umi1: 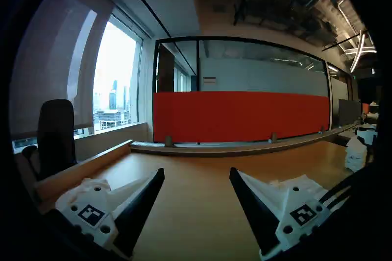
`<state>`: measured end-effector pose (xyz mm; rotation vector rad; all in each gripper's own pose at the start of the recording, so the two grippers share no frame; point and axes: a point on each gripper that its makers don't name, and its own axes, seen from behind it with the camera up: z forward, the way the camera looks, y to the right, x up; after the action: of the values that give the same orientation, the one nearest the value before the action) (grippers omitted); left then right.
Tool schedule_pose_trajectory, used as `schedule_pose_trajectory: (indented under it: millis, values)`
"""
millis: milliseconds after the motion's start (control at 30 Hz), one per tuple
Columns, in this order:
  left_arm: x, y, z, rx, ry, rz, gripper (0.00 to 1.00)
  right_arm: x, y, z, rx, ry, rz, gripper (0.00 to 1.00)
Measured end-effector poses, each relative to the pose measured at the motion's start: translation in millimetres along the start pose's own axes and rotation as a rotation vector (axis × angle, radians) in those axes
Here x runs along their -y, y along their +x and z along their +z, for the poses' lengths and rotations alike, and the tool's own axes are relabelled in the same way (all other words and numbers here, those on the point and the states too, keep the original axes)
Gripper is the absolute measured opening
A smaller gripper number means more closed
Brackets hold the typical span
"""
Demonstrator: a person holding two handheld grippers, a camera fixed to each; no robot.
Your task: Fold towel
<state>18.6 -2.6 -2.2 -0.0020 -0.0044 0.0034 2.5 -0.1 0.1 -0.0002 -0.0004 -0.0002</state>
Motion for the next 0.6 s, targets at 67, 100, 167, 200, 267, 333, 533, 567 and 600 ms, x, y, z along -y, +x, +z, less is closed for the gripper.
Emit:
schedule_pose_trajectory:
  millis: [67, 100, 167, 200, 267, 333, 533, 567, 600]
  values:
    - [1.4, 13.2, -1.4, 0.003, -0.002, 0.003, 0.99, 0.3, 9.1, 0.3, 0.001, -0.001, -0.001, 1.0]
    - [2.1, 20.8, -1.9, 0.004, -0.004, 0.005, 0.99, 0.2, 14.7, 0.2, 0.003, -0.001, -0.003, 1.0]
    - [3.4, 34.7, -2.4, 0.005, -0.006, 0.01, 0.99, -0.7, 25.5, -0.4, 0.006, -0.004, -0.011, 1.0]
    - [4.0, 42.6, -2.6, 0.004, -0.007, 0.013, 0.99, -1.2, 31.9, -0.9, 0.008, -0.006, -0.014, 1.0]
    - [5.1, 56.8, -2.8, 0.002, -0.007, 0.018, 0.99, -2.2, 43.8, -2.1, 0.01, -0.012, -0.018, 1.0]
    - [6.0, 69.8, -2.7, 0.001, -0.007, 0.022, 0.99, -3.1, 57.6, -3.4, 0.01, -0.017, -0.017, 1.0]
    - [7.9, 92.1, -1.0, 0.014, -0.013, 0.023, 0.99, -5.7, 87.5, -4.2, 0.008, -0.022, -0.015, 1.0]
    - [8.0, 94.2, -0.8, 0.018, -0.016, 0.023, 0.99, -5.9, 90.0, -3.9, 0.011, -0.02, -0.017, 1.0]
    - [7.9, 96.5, -0.7, 0.023, -0.019, 0.026, 0.99, -5.5, 92.5, -3.4, 0.014, -0.017, -0.02, 1.0]
